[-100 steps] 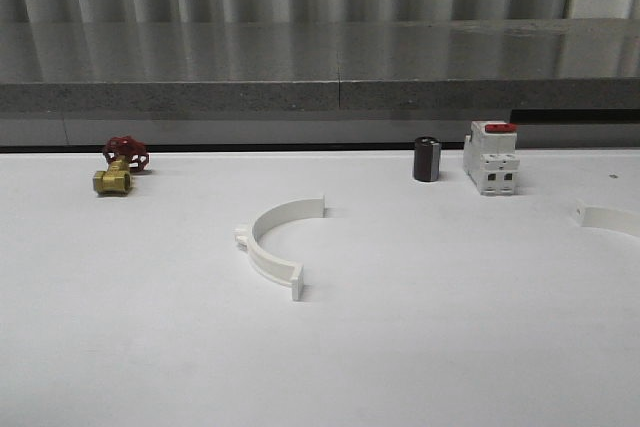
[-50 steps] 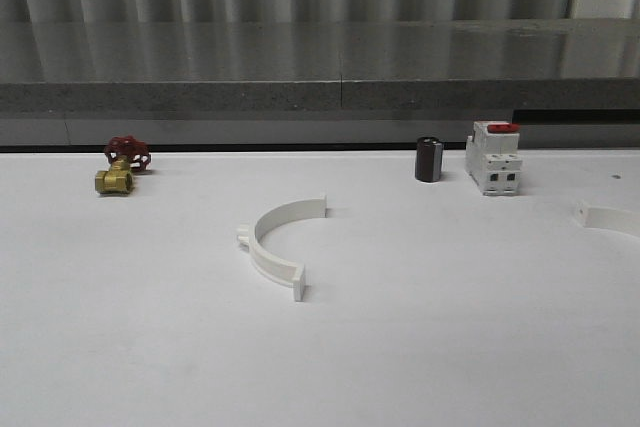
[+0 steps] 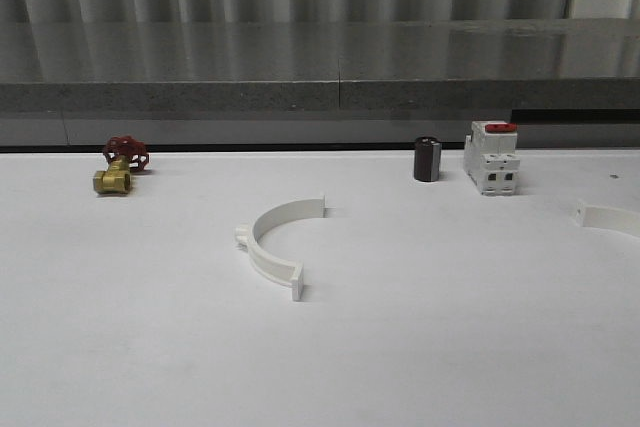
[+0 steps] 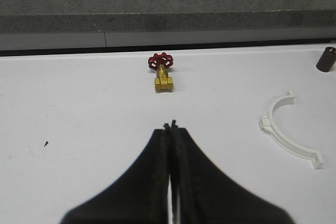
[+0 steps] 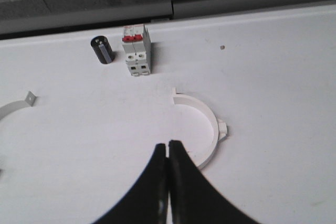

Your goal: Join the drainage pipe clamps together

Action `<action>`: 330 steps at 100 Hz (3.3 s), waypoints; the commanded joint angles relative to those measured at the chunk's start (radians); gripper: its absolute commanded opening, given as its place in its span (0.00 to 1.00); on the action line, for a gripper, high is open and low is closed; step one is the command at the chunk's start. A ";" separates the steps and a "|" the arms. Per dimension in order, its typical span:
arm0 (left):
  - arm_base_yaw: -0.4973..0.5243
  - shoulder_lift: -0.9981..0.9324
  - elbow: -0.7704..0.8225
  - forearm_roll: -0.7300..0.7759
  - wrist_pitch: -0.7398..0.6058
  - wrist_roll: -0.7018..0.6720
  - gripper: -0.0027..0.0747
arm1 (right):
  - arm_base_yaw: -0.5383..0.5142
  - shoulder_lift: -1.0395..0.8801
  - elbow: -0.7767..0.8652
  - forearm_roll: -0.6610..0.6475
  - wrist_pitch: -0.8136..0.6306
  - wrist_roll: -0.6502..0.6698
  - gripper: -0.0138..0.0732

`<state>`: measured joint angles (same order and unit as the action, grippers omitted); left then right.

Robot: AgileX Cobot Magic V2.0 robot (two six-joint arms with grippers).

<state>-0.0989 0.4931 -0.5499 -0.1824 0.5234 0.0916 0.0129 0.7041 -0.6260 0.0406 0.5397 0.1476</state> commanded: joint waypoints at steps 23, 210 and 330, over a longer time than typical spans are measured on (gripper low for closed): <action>0.002 0.005 -0.027 -0.008 -0.079 0.002 0.01 | 0.001 0.162 -0.049 0.025 -0.009 -0.006 0.77; 0.002 0.005 -0.027 -0.008 -0.079 0.002 0.01 | -0.158 1.119 -0.520 0.013 0.096 -0.201 0.63; 0.002 0.005 -0.027 -0.008 -0.079 0.002 0.01 | 0.071 1.059 -0.537 0.164 0.118 -0.063 0.19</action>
<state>-0.0989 0.4931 -0.5499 -0.1824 0.5234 0.0916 0.0206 1.8184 -1.1255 0.1856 0.6765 0.0278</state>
